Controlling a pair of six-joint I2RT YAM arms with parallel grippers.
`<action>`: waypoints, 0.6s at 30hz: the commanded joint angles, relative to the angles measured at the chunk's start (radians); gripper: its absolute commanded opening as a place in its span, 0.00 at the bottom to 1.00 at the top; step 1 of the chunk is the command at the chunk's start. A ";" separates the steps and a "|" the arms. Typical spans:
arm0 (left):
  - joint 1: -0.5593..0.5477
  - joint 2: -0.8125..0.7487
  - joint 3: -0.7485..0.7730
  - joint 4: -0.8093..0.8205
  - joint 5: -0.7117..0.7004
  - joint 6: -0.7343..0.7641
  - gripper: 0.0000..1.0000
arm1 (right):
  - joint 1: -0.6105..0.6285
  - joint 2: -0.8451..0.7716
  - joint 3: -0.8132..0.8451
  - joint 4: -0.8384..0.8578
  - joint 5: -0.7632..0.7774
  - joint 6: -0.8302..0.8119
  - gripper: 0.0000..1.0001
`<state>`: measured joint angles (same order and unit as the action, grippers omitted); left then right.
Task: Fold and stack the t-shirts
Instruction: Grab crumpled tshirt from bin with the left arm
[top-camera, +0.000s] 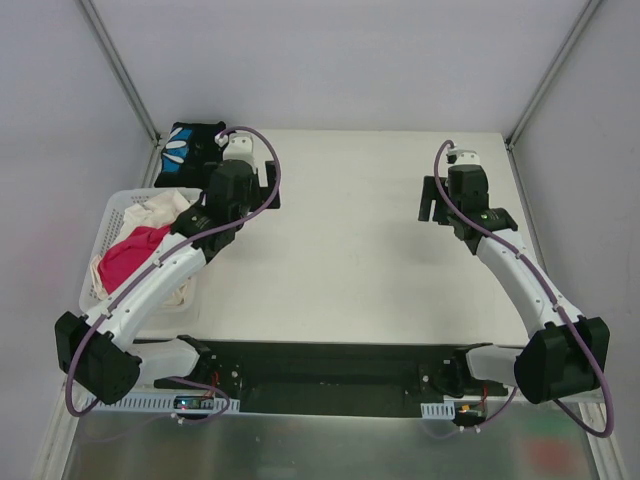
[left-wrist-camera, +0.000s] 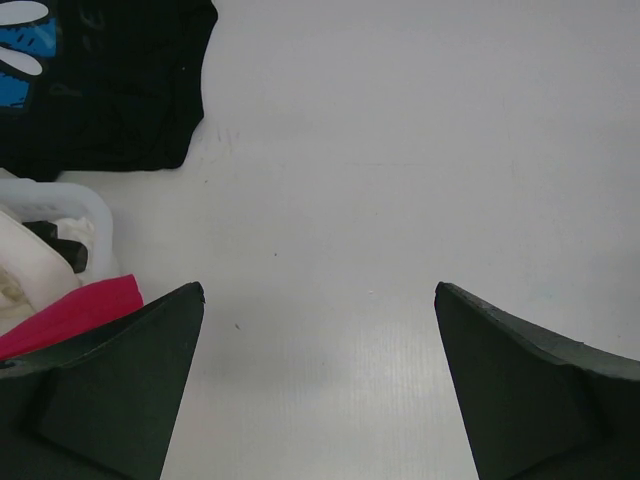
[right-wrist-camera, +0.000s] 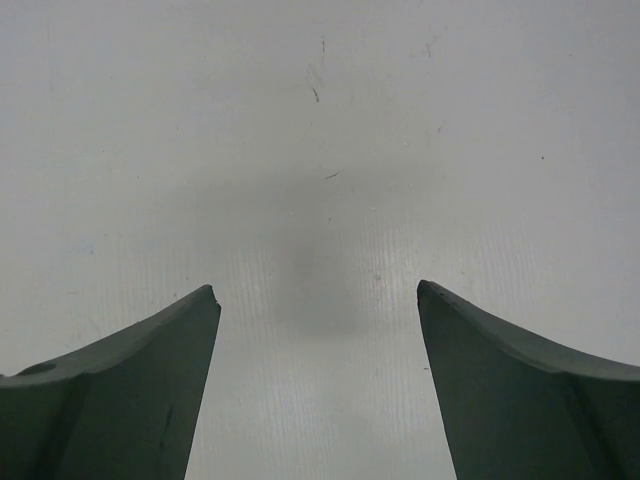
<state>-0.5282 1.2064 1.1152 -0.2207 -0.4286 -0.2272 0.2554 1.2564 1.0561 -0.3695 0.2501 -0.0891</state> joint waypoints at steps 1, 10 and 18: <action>0.008 -0.033 -0.002 0.032 -0.002 -0.020 0.99 | 0.004 -0.008 0.027 0.000 0.008 0.012 0.83; 0.008 -0.041 0.001 0.035 0.017 -0.018 0.99 | 0.004 -0.029 0.018 0.007 -0.005 0.000 0.84; 0.008 -0.088 -0.037 0.034 0.019 -0.028 0.99 | 0.004 -0.031 0.031 0.003 -0.057 -0.003 0.84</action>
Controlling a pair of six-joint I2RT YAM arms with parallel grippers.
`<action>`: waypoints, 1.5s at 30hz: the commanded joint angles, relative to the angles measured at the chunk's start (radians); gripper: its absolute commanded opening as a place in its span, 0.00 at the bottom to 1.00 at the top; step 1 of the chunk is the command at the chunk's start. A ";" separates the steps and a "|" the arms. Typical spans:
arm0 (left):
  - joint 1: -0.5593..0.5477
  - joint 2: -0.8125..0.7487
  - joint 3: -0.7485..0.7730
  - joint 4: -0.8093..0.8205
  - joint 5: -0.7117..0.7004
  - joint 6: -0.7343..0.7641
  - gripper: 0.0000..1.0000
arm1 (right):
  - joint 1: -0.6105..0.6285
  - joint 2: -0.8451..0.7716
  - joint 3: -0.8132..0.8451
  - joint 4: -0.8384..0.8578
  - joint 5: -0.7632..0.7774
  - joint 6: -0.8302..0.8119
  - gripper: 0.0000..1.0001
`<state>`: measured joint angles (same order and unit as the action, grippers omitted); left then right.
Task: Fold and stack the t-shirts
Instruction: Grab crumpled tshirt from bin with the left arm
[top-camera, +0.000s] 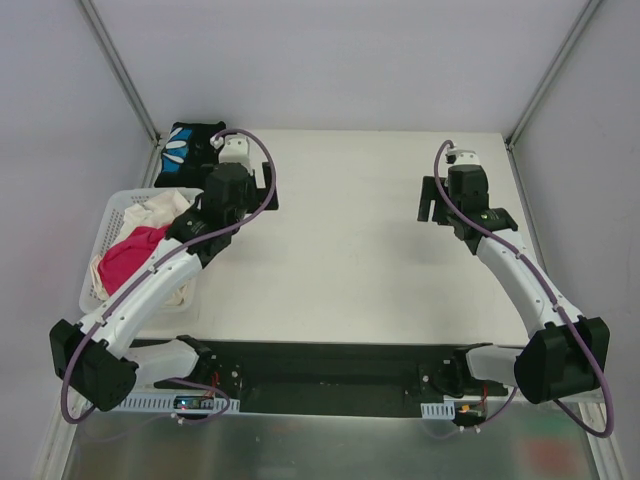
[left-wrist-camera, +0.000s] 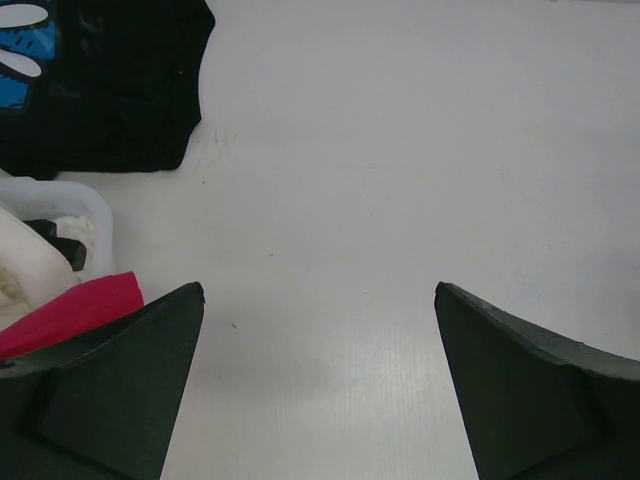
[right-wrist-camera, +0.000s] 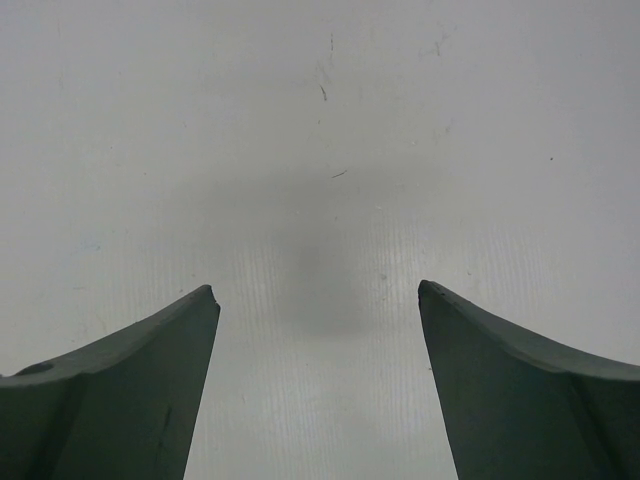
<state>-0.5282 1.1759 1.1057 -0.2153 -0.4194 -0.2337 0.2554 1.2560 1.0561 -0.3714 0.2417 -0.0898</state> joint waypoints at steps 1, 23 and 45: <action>0.007 -0.071 -0.038 0.030 0.004 -0.018 0.99 | 0.004 -0.029 0.031 0.017 -0.068 0.001 0.84; 0.011 0.050 0.350 -0.840 -0.551 -0.147 0.99 | 0.301 0.295 0.410 -0.196 0.051 -0.034 0.81; 0.384 0.217 0.272 -0.757 -0.088 -0.052 0.99 | 0.274 0.158 0.206 -0.060 0.081 -0.056 0.83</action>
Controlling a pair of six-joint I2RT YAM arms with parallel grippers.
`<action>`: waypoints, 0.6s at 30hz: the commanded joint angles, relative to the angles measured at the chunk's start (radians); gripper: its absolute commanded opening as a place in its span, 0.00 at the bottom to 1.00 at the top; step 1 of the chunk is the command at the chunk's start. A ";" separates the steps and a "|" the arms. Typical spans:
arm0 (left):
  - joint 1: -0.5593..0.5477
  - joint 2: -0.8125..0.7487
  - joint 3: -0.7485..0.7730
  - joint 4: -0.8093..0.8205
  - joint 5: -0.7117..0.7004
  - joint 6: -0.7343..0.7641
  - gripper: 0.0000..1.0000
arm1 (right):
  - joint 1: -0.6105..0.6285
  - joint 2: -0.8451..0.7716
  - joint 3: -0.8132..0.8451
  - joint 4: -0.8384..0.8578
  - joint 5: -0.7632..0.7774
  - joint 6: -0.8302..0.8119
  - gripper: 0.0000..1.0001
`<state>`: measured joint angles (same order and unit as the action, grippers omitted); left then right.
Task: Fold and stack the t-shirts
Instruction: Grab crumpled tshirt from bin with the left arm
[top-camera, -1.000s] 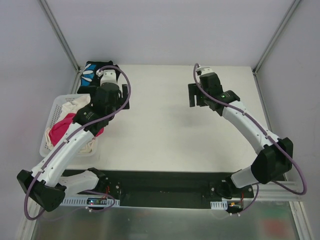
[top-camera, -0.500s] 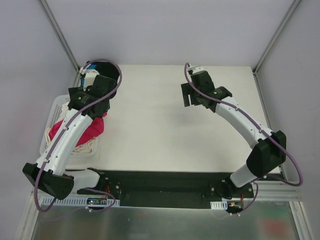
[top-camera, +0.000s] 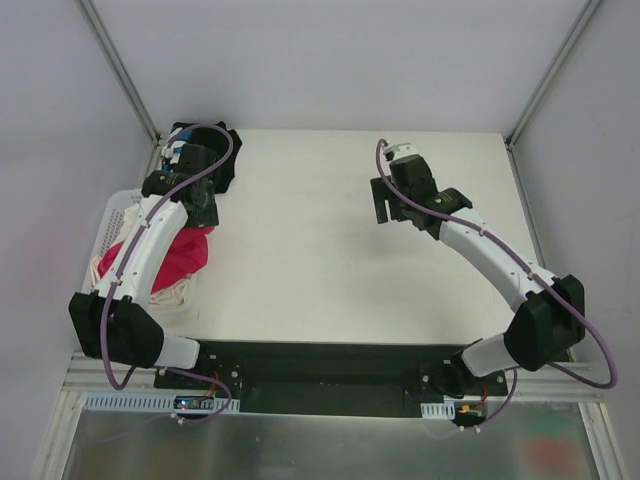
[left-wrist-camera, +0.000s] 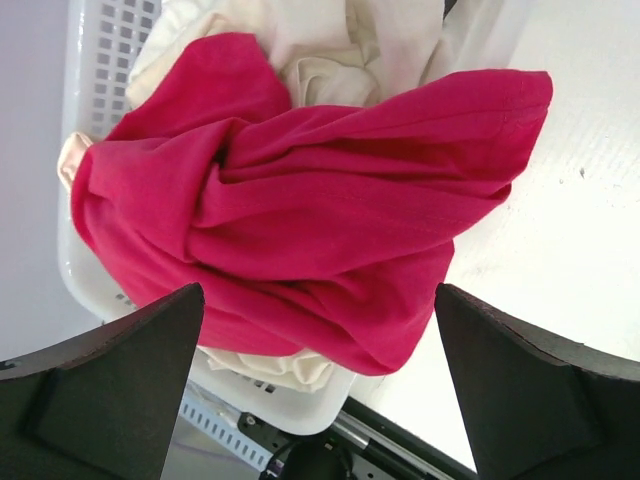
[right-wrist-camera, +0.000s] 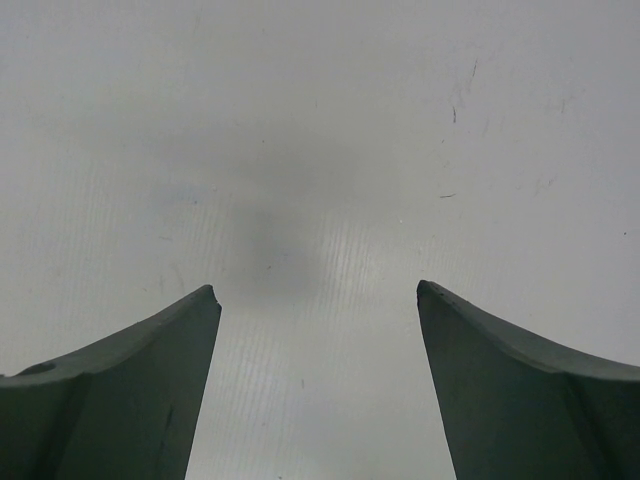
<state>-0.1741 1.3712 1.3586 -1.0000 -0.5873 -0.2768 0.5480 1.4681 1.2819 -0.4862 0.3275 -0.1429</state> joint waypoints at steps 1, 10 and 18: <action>0.033 0.029 0.022 0.031 0.083 -0.013 0.99 | -0.022 -0.054 -0.021 0.057 -0.014 -0.001 0.83; 0.099 0.049 0.034 0.095 0.115 -0.096 0.99 | -0.068 -0.089 -0.049 0.057 -0.045 0.012 0.83; 0.147 0.083 0.036 0.118 0.089 -0.189 0.99 | -0.117 -0.129 -0.085 0.057 -0.065 0.025 0.83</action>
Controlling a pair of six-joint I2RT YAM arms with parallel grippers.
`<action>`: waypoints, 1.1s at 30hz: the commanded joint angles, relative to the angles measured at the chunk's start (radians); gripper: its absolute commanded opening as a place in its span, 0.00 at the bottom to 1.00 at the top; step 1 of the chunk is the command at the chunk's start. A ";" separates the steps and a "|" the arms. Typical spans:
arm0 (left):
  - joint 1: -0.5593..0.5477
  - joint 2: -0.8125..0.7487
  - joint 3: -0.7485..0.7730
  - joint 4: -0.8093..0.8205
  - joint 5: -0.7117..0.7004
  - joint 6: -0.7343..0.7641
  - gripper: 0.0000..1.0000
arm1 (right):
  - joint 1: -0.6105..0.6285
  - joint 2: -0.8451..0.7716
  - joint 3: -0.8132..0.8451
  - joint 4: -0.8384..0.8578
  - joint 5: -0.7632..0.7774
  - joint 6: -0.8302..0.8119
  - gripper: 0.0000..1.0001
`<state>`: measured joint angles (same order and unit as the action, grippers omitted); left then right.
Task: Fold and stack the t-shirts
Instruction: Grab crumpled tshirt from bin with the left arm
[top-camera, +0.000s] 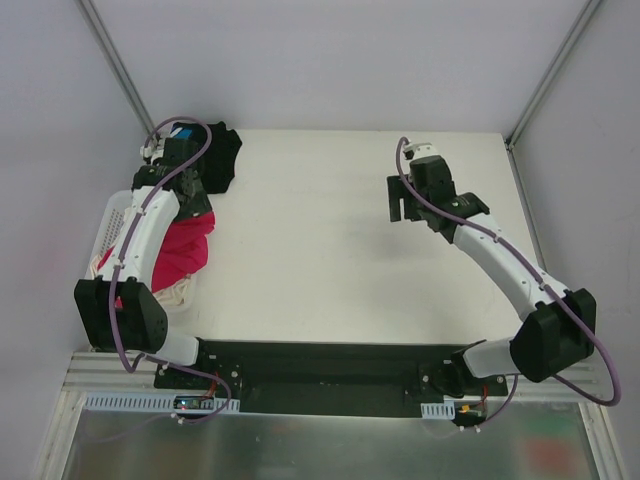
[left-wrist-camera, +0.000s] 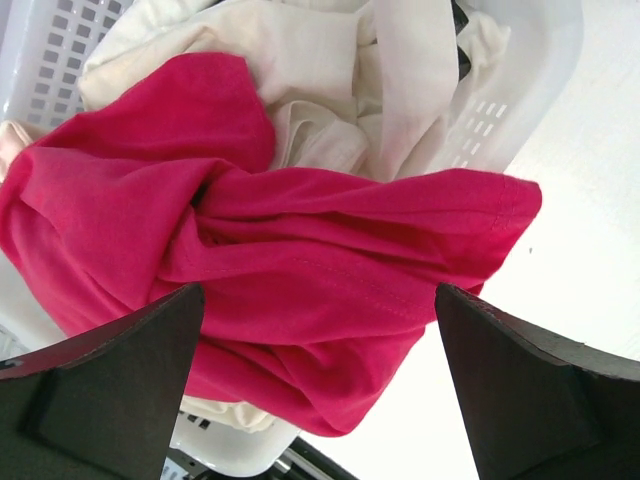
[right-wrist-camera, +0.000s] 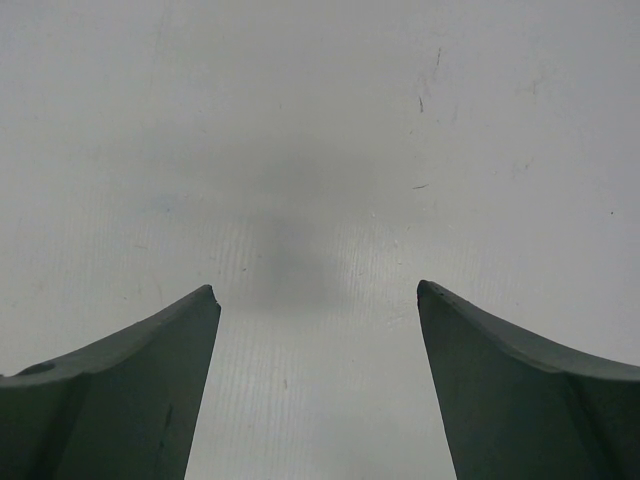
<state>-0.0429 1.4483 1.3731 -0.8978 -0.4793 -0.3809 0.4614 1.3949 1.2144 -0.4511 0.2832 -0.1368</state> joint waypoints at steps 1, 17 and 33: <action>0.018 0.004 0.015 0.020 -0.027 -0.099 0.99 | -0.036 -0.062 -0.022 0.022 -0.032 0.026 0.83; 0.032 -0.049 -0.100 0.019 -0.196 -0.288 0.99 | -0.113 -0.105 -0.053 0.025 -0.078 0.045 0.83; 0.057 0.139 -0.095 0.037 -0.065 -0.446 0.99 | -0.176 -0.232 -0.096 0.034 -0.096 0.080 0.83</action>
<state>0.0082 1.5326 1.2591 -0.8661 -0.5976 -0.7670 0.2955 1.2125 1.1278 -0.4488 0.2001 -0.0784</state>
